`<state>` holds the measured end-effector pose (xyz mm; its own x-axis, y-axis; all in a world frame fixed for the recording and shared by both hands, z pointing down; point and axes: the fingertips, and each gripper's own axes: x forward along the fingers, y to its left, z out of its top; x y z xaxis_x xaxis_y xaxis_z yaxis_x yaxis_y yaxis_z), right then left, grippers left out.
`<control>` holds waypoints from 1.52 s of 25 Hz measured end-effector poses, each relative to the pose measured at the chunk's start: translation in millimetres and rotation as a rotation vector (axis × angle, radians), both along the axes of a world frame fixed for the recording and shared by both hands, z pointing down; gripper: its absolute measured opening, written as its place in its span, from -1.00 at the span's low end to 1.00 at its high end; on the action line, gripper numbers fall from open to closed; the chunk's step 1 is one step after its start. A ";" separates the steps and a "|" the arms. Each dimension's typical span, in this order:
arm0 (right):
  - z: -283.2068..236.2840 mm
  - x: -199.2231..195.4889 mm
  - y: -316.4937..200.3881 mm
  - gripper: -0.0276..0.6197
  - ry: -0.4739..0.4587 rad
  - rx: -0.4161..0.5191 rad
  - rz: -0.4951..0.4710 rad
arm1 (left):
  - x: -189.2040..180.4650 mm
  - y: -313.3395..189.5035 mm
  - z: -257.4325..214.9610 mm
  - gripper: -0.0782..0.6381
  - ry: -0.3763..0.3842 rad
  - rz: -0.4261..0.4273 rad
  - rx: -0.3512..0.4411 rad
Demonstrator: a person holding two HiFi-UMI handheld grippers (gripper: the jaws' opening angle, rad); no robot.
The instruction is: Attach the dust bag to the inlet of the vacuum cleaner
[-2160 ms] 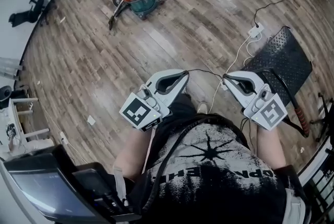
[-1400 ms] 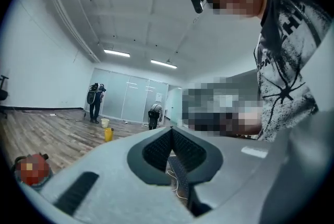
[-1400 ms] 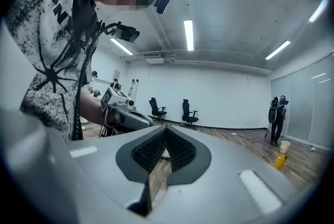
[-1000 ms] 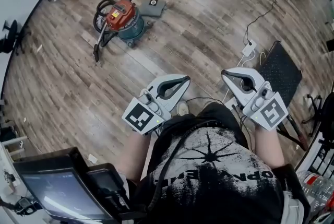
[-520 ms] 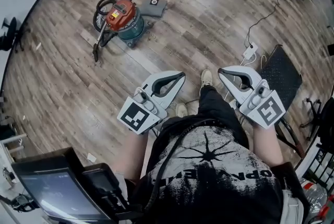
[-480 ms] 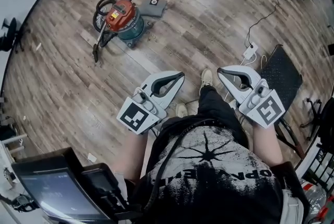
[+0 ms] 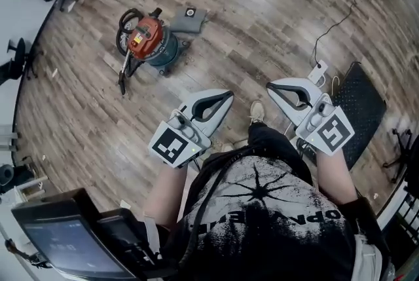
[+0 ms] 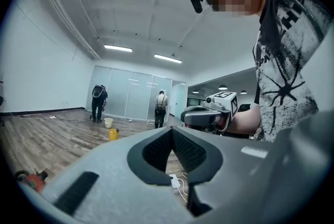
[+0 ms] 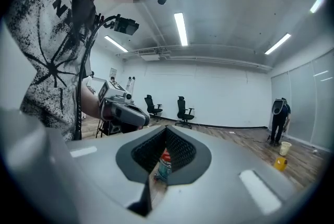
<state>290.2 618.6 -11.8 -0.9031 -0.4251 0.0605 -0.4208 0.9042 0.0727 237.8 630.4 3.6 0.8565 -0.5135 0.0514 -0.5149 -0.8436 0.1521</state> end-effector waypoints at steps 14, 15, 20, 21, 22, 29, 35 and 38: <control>-3.5 102.1 -125.1 -0.90 -0.047 0.011 -0.037 | 107.6 -132.8 -3.7 -0.77 -0.098 -0.001 -0.011; -2.9 105.8 -131.3 -0.90 -0.049 0.013 -0.042 | 110.9 -137.8 -0.7 -0.77 -0.110 0.000 -0.013; -3.7 117.6 -157.3 -0.90 -0.080 0.016 -0.053 | 120.7 -161.0 6.3 -0.77 -0.127 -0.015 -0.018; -3.0 120.0 -161.8 -0.90 -0.081 0.012 -0.054 | 122.7 -164.8 7.3 -0.77 -0.125 -0.015 -0.021; -1.0 122.4 -166.1 -0.90 -0.076 0.007 -0.056 | 124.3 -168.7 8.5 -0.77 -0.124 -0.017 -0.025; 3.3 122.2 -199.6 -0.90 -0.074 0.006 -0.061 | 129.5 -206.5 -2.2 -0.77 -0.060 -0.034 0.016; 7.7 101.7 -241.8 -0.90 -0.062 0.023 -0.041 | 114.5 -251.9 5.1 -0.77 -0.031 -0.001 0.025; 4.7 90.0 -272.5 -0.90 -0.052 0.023 -0.017 | 104.0 -285.7 3.4 -0.77 -0.021 0.023 0.027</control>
